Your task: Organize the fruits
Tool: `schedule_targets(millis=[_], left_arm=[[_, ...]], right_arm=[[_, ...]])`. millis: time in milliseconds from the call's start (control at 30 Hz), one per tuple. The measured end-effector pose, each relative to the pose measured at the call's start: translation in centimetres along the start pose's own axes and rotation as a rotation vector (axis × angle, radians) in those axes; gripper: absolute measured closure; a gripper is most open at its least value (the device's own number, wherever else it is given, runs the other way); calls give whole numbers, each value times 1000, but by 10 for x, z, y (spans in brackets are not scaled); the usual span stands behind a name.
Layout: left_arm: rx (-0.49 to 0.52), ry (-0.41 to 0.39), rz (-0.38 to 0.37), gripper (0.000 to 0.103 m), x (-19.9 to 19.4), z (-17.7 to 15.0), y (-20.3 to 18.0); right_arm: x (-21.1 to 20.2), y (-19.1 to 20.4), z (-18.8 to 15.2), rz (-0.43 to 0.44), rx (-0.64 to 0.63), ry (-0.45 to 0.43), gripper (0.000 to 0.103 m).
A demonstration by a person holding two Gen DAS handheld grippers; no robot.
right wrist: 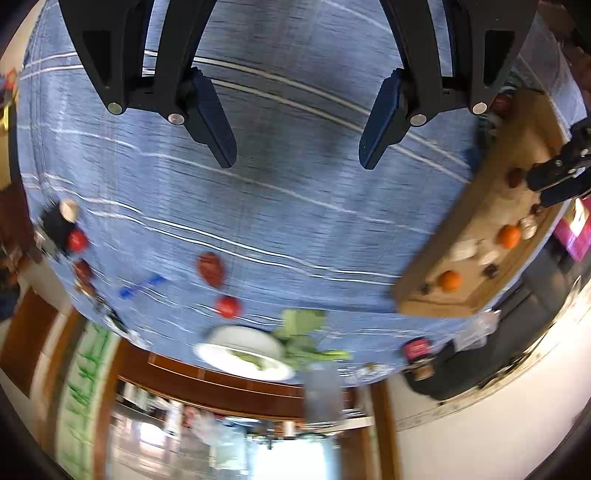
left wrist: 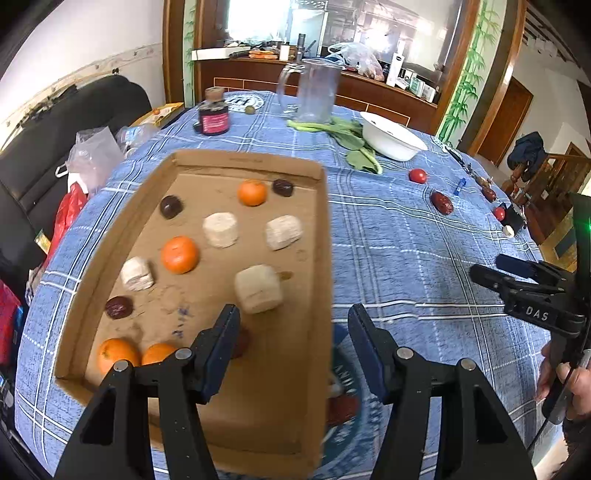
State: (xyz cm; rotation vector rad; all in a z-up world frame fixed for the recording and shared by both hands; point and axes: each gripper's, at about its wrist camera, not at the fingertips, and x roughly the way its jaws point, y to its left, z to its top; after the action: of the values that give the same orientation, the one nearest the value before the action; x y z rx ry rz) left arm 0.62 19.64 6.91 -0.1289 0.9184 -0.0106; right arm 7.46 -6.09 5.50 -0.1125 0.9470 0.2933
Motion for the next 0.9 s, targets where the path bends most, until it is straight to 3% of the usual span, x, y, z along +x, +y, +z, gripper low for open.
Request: schedule_targets(millis=[167,267,467,700,900], left_arm=[[-33,-42,90,23,-5,0,-17],[-59,-59,114,22,-11,-3,-18],[-70,-114,211,17,-34,-17,-9],[-80,-216,264,5,-76,-37,34],[-152,-141,256,4,-84,-56,82]], right_arm=[[-12,-16,-6,-40,-26,-25,30],[-19,-4,-10,-1,-61,-33,25],[-35,58,-22,109,-142,-53,12],[-45,113,-42,116,-131,-39,5],[-59,140,-64,70,-120,-59,5]])
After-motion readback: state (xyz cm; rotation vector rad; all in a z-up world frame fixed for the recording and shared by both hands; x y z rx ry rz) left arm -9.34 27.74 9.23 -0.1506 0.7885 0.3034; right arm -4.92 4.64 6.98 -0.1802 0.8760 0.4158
